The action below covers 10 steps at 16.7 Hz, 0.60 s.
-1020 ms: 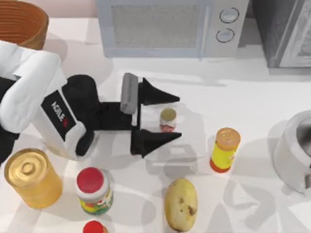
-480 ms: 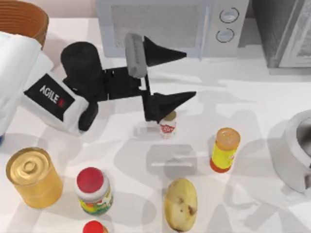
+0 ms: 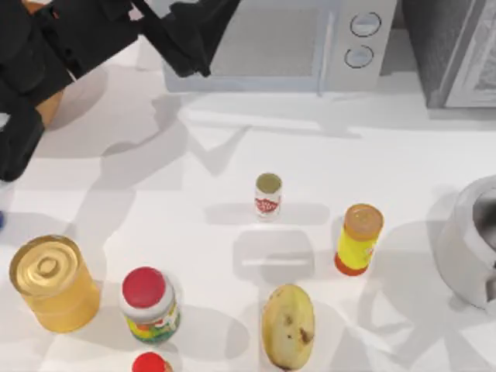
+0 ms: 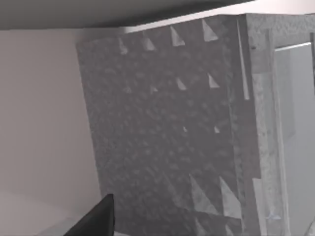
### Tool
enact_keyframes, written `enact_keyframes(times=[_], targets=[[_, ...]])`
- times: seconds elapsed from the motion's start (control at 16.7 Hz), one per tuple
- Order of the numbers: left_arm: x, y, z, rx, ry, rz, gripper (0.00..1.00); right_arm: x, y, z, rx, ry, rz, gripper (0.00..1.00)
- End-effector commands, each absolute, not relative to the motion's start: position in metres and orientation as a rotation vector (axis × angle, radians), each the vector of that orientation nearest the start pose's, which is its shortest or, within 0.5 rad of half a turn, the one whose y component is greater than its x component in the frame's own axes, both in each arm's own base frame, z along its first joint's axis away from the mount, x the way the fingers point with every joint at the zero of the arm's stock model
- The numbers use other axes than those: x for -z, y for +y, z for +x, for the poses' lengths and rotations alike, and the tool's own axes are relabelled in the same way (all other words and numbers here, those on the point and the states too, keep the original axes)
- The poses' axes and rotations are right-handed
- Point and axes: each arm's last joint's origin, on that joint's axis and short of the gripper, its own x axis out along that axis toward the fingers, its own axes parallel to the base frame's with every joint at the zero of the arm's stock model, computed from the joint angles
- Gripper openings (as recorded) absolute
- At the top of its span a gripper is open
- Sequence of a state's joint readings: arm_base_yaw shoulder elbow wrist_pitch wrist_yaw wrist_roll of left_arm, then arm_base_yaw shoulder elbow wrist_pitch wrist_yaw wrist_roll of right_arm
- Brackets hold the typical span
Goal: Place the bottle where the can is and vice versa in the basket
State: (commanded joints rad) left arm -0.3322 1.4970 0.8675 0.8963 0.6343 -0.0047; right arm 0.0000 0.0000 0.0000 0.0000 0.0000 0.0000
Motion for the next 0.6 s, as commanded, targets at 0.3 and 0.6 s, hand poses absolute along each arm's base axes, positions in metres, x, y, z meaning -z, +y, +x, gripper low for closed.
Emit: enact_keyframes(times=[0.3, 0.6], targets=[[-0.317, -0.055, 0.19, 0.571, -0.29, -0.01, 1.0, -0.16, -0.001, 0.106, 0.0, 0.0, 0.0, 1.0], [-0.249, -0.018, 0.12, 0.242, -0.19, -0.015, 1.0, -0.16, -0.001, 0.106, 0.0, 0.0, 0.0, 1.0]])
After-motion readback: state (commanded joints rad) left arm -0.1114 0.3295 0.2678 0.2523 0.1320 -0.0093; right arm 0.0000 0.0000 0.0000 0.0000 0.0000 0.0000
